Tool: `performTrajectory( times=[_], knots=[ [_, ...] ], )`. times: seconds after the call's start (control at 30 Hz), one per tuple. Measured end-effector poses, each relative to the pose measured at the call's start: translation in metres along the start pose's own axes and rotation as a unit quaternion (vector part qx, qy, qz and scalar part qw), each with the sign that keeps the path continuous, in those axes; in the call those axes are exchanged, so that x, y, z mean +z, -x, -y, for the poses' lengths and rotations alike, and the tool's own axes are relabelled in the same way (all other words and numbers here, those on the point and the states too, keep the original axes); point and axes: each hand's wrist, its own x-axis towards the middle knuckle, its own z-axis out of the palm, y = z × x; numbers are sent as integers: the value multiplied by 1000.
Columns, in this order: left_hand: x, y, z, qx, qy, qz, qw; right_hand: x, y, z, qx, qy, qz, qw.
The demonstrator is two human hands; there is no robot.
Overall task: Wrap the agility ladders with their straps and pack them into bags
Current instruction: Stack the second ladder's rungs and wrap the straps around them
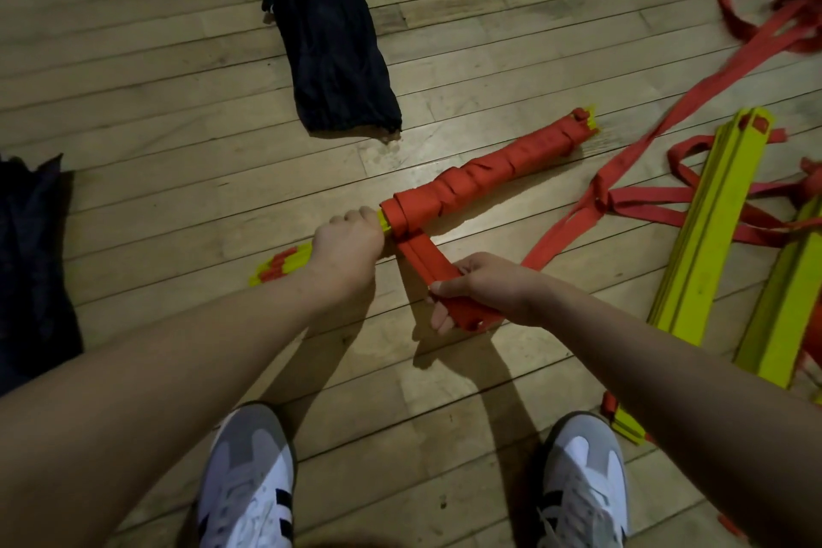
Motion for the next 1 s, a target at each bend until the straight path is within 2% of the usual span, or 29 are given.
performTrajectory(
  times=[0.1,0.23,0.3,0.43,0.67,0.8,0.9,1.0],
  knots=[
    [-4,-10,7,24,-28,-34,999,-1,1,1,-13,25,18,999],
    [3,-8,19,117,-126,-97,980,-1,0,3,-23,-18,-1,1000],
    [11,-4,23,131,-133,-127,974,-1,-1,5,-23,-32,-12,999],
    [33,18,9,123,-106,-112,980,1,-5,3,-14,-64,-19,998],
    [9,10,15,112,-32,-126,985,0,-4,-6,3,-42,-19,999],
    [-2,3,15,93,57,-44,993,2,-4,-10,-8,-26,-33,999],
    [-9,0,16,81,55,-44,994,2,-5,-9,-13,-20,-42,999],
    [-9,-3,20,103,37,-42,993,4,-7,-8,-19,-20,-40,999]
  ],
)
